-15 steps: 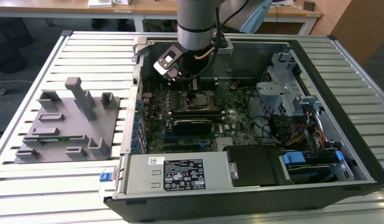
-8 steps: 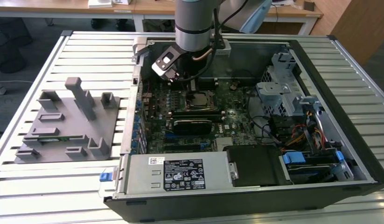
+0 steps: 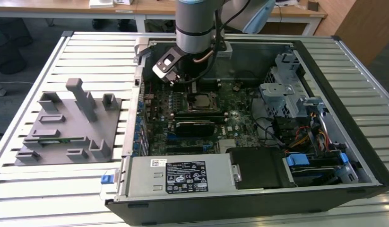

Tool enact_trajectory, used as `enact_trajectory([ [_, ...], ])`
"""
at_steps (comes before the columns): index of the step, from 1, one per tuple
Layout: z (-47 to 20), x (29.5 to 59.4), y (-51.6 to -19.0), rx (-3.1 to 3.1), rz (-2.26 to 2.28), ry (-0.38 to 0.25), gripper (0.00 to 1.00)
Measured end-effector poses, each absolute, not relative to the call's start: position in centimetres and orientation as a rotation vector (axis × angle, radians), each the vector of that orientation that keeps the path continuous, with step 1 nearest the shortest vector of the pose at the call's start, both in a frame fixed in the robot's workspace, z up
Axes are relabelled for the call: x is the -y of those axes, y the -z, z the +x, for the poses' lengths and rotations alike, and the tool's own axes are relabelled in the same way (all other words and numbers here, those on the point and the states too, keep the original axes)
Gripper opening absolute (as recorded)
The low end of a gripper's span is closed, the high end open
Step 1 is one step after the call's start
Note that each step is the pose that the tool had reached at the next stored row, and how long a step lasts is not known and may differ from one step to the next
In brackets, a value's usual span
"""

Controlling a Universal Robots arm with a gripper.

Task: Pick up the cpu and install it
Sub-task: 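Close the cpu cover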

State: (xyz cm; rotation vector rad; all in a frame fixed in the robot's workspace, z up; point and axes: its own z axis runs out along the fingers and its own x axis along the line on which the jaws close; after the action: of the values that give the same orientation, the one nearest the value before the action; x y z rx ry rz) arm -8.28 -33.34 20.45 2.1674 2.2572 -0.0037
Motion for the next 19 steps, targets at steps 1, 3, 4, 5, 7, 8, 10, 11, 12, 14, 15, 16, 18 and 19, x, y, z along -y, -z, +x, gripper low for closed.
enact_trajectory([
  [1,-8.31,33.34,-20.4,-2.257,2.167,0.004,0.11],
  [3,-8.41,33.34,-20.3,-2.257,2.167,0.004,0.11],
  [4,-8.45,33.34,-20.25,-2.257,2.167,0.004,0.11],
  [5,-8.51,33.34,-20.2,-2.257,2.167,0.004,0.11],
  [7,-8.57,33.34,-20.09,-2.257,2.167,0.004,0.11],
  [8,-8.57,33.34,-20.03,-2.257,2.167,0.003,0.11],
  [10,-8.58,33.35,-19.92,-2.257,2.167,0.005,0.11],
  [11,-8.59,33.35,-19.89,-2.257,2.167,0.005,0.11],
  [12,-8.59,33.35,-19.88,-2.257,2.167,0.005,0.11],
  [14,-8.58,33.34,-19.82,-2.257,2.168,0.004,0.11],
  [15,-8.58,33.34,-19.79,-2.257,2.168,0.004,0.11],
  [16,-8.59,33.35,-19.75,-2.257,2.168,0.005,0.11],
  [18,-8.59,33.36,-19.69,-2.257,2.168,0.005,0.11],
  [19,-8.58,33.35,-19.68,-2.258,2.168,0.005,0.11],
])
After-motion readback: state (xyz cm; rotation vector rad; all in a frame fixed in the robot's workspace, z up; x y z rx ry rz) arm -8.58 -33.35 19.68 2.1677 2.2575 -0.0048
